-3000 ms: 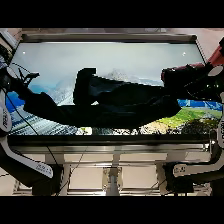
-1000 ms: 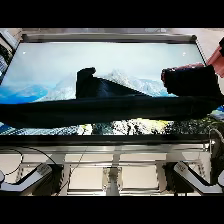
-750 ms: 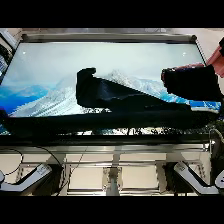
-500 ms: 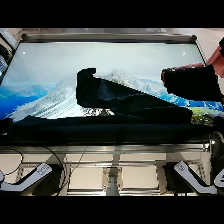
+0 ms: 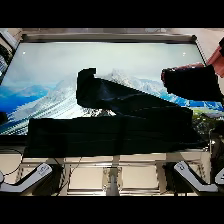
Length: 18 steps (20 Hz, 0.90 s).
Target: Fold the clothes and pants, and hang the long-sleeved shirts on hangers.
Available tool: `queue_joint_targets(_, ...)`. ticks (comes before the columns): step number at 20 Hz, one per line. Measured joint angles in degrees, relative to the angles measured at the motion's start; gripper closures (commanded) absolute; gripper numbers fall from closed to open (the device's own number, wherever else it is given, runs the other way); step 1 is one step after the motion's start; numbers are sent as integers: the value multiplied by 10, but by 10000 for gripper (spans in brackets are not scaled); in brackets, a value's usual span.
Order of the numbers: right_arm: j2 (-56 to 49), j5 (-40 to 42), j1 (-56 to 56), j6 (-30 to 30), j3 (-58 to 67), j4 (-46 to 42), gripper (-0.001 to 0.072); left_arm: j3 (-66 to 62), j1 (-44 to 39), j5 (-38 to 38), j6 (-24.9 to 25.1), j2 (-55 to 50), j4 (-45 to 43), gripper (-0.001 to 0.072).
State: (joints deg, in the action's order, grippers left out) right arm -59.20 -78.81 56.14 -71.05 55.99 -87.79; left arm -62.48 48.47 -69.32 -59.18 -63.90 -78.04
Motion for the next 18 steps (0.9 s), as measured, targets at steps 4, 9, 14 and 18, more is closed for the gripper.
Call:
queue_joint_targets(4,0,51,-6,-23,96,64,233,-94,-111,39,22,-2,86,349)
queue_joint_targets(9,-17,95,-75,-18,139,137,233,-168,-360,132,-19,-66,73,349)
queue_joint_targets(14,-72,105,-163,-13,148,148,232,-351,-579,141,-139,-267,-94,349)
queue_joint_targets(18,-113,109,-201,-6,149,147,233,-512,-649,52,-184,-426,-162,345)
